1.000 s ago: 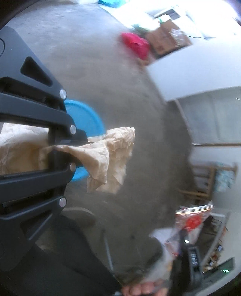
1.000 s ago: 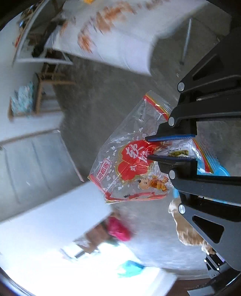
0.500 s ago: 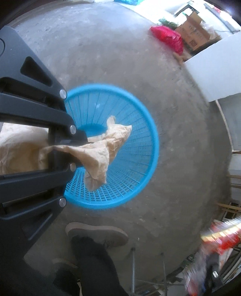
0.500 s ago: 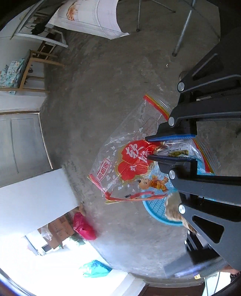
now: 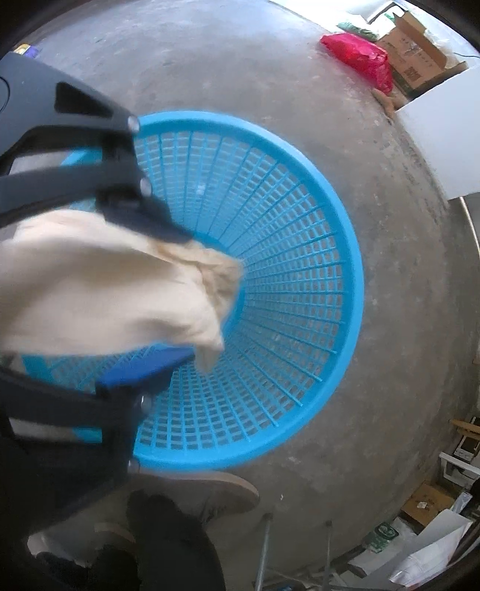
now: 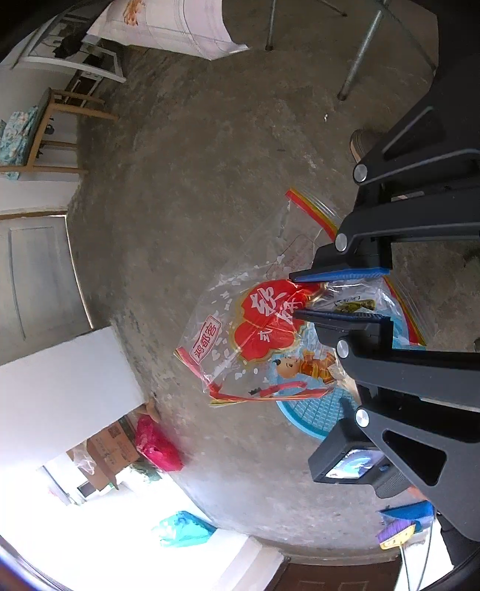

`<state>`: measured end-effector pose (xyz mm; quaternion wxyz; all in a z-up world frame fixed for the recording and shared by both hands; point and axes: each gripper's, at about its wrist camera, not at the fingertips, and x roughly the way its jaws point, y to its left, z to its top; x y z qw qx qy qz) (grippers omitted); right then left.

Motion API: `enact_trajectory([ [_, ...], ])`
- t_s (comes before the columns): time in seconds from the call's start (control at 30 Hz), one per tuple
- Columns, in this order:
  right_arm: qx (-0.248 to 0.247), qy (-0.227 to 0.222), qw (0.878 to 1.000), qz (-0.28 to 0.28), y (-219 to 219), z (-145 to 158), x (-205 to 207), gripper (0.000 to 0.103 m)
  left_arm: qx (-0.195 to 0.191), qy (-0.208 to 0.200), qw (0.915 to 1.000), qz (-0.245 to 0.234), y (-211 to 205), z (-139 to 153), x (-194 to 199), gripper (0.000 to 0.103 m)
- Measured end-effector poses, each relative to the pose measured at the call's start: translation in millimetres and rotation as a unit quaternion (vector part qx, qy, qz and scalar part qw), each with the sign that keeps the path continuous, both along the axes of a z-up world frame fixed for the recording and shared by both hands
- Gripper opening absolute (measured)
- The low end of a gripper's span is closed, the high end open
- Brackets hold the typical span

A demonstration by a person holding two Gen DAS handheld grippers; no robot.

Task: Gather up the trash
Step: 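Open the left gripper to drop the tan paper into the blue basket, then lower the snack bag into the blue basket and open the right gripper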

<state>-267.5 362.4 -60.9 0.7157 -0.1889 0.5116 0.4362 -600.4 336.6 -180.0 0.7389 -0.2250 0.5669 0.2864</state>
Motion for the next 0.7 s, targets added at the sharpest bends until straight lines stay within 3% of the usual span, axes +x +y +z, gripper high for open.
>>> enact_trajectory([
  [0.3, -0.009, 0.003, 1.0, 0.016, 3, -5, -8, 0.014, 0.009, -0.042, 0.9982, 0.042, 6, 22, -22, 0.057],
  [0.7, -0.047, 0.006, 0.997, 0.058, 21, -26, -38, 0.014, 0.06, -0.091, 0.9877, 0.112, 32, 71, -74, 0.057],
])
